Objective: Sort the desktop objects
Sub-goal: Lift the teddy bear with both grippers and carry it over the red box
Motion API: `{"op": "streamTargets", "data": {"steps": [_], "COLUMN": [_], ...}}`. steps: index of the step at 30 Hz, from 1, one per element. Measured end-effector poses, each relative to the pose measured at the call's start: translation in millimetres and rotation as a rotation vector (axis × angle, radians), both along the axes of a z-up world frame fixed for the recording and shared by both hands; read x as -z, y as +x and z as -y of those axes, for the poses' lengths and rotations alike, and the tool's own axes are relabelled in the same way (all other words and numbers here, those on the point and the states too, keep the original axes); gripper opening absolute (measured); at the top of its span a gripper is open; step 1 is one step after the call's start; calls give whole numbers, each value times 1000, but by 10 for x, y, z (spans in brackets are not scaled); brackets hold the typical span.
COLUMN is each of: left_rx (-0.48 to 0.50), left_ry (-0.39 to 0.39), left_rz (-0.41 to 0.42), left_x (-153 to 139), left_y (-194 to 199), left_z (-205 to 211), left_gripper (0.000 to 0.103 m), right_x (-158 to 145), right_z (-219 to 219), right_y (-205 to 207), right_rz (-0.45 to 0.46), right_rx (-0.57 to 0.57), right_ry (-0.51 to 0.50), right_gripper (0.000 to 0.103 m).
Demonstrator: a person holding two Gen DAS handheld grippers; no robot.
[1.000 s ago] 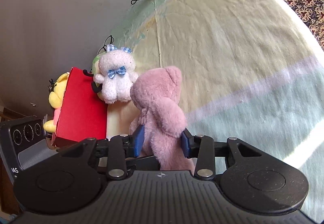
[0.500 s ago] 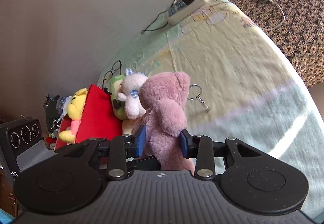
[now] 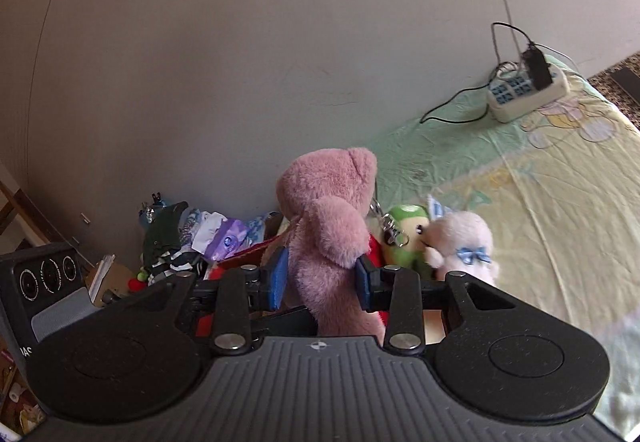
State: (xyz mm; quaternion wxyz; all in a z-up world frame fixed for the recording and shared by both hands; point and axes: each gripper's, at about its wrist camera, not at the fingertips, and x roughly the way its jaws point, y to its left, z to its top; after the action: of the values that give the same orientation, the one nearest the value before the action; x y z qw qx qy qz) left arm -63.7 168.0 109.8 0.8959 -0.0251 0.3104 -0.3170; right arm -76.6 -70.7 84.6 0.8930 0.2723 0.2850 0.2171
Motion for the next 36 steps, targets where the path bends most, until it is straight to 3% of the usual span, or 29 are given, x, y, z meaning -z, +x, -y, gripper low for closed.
{"op": "streamTargets", "data": {"steps": [6,13,16,17,19,22,23,24,31,36], "left_rx": [-54,-75,-67,-67,-67,-67,-74,-76,-95,-137], "left_ry": [15,43,60,76,110,140,140,139,98,71], "left_rz": [30,26,16,21,25,-52,-66,-83,-170,-243], "left_x": [-82,4,92,136,258,496,547,592,751,855], "left_y": [28,112,143,156,207,379,399,413,407,481], "left_z": [-594,-942,-957,-948,-932,-899,-924,-992,-1206,-1405], "left_gripper": [60,61,61,56,56,56,56,56,60,65], "right_x": [-77,-21,68,113,188,392,449,493,551,518], "right_z": [-632,-1167,-1344,-1407,-1554,-1639,-1642,-1648,-1678,-1741], "right_y": [195,348,434,451,488,610,636,650,692,807], "right_rz": [22,15,-27,-43,-38,-88,-108,-120,-132,-126], "right_rx": [-35,-38,-59,-72,-43,-35,-37,-37,-29,-56], "right_ry": [-8,-95,-133,-128,-229,-261,-248,-243,-222,-294], "right_gripper": [38,38,25,25,18,13,2,1,2,10]}}
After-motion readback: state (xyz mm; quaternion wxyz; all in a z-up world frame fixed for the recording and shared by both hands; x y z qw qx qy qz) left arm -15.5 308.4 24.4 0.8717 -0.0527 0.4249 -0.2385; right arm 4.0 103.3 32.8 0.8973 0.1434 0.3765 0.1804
